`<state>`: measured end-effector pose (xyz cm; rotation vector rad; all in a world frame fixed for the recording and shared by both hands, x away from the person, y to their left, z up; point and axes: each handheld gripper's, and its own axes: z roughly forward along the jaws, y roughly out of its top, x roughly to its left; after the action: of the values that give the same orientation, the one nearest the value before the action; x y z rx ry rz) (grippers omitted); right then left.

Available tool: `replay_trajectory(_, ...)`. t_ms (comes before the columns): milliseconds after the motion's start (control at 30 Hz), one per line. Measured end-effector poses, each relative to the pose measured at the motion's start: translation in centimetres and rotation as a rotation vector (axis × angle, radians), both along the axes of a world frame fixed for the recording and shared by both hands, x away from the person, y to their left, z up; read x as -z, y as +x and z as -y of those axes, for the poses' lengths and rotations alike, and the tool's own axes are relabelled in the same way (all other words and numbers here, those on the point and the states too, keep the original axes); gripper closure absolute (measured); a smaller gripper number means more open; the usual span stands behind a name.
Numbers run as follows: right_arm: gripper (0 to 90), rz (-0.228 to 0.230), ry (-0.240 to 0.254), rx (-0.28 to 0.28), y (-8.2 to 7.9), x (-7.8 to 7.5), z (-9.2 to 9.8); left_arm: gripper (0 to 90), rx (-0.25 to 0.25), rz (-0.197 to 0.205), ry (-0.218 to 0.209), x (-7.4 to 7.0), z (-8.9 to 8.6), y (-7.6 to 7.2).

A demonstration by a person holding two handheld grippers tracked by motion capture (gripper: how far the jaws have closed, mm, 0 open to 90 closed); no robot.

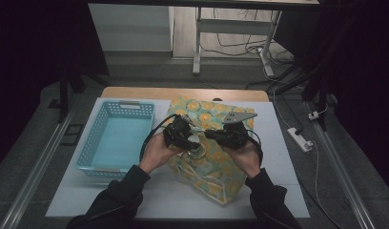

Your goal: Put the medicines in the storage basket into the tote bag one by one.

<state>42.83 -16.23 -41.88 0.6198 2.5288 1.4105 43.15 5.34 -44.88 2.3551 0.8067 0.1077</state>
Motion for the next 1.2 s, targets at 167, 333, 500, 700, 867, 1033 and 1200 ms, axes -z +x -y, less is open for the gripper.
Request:
replay_trajectory(167,90.0,-0.002,0.002,0.002,0.1,0.1,0.1,50.3,-0.006,-0.003,0.0,0.5,0.5,0.5)
replay_trajectory(333,90.0,-0.002,0.0,0.004,0.1,0.1,0.1,50.3,-0.015,-0.001,-0.005,1.0,0.8,0.9)
replay_trajectory(500,90.0,-0.004,-0.003,0.002,0.1,0.1,0.1,50.3,-0.023,-0.004,-0.004,1.4,1.1,1.2)
replay_trajectory(700,90.0,-0.005,-0.005,0.003,0.1,0.1,0.1,50.2,-0.024,-0.007,0.006,1.9,1.4,1.4)
replay_trajectory(867,90.0,-0.005,-0.006,0.003,0.2,0.2,0.1,50.0,-0.027,-0.002,0.001,2.3,1.5,1.5)
replay_trajectory(1033,90.0,-0.006,-0.007,0.003,0.2,0.2,0.1,49.0,-0.022,0.002,-0.01,2.4,1.4,1.6)
replay_trajectory(1200,90.0,-0.007,-0.007,0.003,0.2,0.2,0.2,38.1,-0.033,-0.021,-0.051,2.2,1.2,1.5)
